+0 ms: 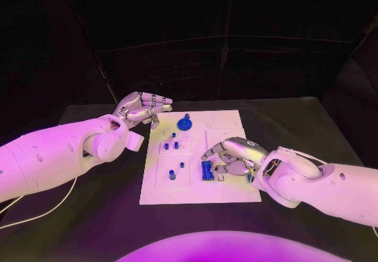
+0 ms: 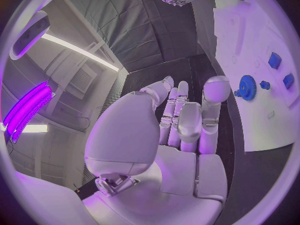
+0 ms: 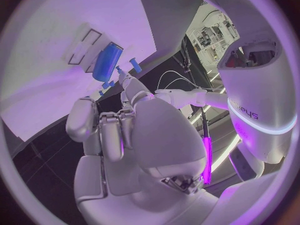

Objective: Assemble the parts on the task board

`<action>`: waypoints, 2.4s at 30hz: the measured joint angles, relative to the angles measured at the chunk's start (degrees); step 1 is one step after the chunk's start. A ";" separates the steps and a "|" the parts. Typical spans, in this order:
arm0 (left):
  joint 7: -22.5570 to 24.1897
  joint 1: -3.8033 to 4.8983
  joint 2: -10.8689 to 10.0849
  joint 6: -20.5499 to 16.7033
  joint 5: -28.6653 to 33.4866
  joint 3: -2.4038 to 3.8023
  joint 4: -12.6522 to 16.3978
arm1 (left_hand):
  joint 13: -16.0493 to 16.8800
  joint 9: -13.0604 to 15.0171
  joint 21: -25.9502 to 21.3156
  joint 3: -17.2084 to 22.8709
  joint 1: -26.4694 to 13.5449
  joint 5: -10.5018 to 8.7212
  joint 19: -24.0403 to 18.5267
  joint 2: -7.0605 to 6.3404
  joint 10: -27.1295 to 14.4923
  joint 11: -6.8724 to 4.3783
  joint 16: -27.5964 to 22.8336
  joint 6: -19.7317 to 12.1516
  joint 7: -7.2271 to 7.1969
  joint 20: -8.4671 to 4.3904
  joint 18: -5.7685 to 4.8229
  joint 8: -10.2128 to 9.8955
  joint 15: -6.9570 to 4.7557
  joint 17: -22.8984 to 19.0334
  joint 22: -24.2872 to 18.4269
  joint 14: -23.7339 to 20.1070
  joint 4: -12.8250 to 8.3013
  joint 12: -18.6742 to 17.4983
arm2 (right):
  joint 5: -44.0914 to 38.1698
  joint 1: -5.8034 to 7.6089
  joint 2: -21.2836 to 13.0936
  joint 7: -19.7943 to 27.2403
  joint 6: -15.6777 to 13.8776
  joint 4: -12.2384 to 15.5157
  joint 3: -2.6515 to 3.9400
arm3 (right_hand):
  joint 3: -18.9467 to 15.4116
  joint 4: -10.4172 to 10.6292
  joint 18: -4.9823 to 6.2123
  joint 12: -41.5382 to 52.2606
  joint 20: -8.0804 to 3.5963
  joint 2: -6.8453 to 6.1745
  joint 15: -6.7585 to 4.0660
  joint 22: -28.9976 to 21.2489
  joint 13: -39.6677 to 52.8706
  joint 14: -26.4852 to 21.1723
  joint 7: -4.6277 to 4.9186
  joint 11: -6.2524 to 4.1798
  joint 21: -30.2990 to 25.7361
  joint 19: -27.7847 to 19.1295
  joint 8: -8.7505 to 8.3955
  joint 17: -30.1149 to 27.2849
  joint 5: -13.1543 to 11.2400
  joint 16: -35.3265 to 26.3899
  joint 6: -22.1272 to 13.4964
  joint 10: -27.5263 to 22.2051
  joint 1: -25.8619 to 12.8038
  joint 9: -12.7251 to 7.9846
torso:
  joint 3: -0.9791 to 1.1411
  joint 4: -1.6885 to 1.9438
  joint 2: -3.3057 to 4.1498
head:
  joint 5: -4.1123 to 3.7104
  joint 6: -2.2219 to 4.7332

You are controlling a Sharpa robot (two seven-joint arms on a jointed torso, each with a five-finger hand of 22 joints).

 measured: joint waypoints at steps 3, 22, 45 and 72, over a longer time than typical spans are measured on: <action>0.00 0.00 0.00 0.00 0.00 0.00 -0.02 | 0.00 0.00 0.00 0.00 0.00 0.00 0.00 0.00 0.00 0.00 0.00 0.00 0.00 0.00 0.00 0.00 0.00 0.00 0.00 0.00 0.00 0.00 | -4.01 0.01 0.19 0.69 1.56 0.12 0.00 | 5.03 -2.48 0.00 0.00 -0.32 0.66 -0.20 0.26 0.00 -0.18 -1.07 -0.12 0.42 -0.32 -0.20 0.00 0.00 0.00 -1.07 -0.09 -0.92 -1.74 | 0.02 0.00 0.02 | 0.11 -0.02; -0.01 -0.01 0.21 0.03 0.00 -0.05 -0.36 | -0.01 0.01 0.00 0.00 0.00 0.00 0.00 0.00 0.00 0.00 0.00 0.00 0.00 0.00 0.00 0.00 0.00 0.00 0.01 0.00 0.00 0.00 | -22.71 1.83 1.16 -2.26 12.43 0.55 0.05 | 16.72 -6.85 0.00 -0.40 -1.11 -3.01 -3.27 0.55 -8.42 0.85 -3.06 -3.69 0.43 -0.71 -0.19 0.03 -3.21 0.00 -3.08 1.06 -7.74 -5.33 | -0.02 0.04 0.02 | 0.36 -0.31; -0.08 -0.02 0.38 0.18 0.01 -0.14 -0.45 | -0.01 0.01 -0.31 0.00 0.00 0.00 -0.19 0.00 0.00 0.00 0.00 0.00 0.00 0.19 0.00 0.00 0.00 -0.11 -0.08 0.00 0.00 0.00 | -31.39 2.41 5.36 -7.83 16.65 -2.17 0.07 | 19.40 -6.58 0.01 0.50 -1.31 -3.63 -3.35 0.75 -9.25 0.75 -3.23 -3.76 0.43 -0.51 0.08 0.02 -7.45 0.31 -1.61 1.14 -8.92 -6.01 | -0.06 0.14 0.08 | 0.92 -0.64; -0.45 -0.02 0.32 0.47 0.01 -0.15 -0.35 | 0.03 -0.04 -0.31 0.00 0.00 0.00 -0.19 0.00 0.00 0.00 0.00 0.00 0.00 0.19 0.49 0.00 -0.21 -0.15 -0.18 -0.21 0.00 0.00 | -32.61 2.50 7.09 -7.71 18.83 -4.23 0.11 | 22.03 -5.09 0.00 1.83 -0.70 -3.63 -2.08 1.66 -9.28 0.74 -2.68 -2.18 0.69 0.10 3.75 0.01 -10.45 0.31 6.51 1.65 -10.31 -5.96 | -0.04 -0.04 0.07 | 1.25 -0.99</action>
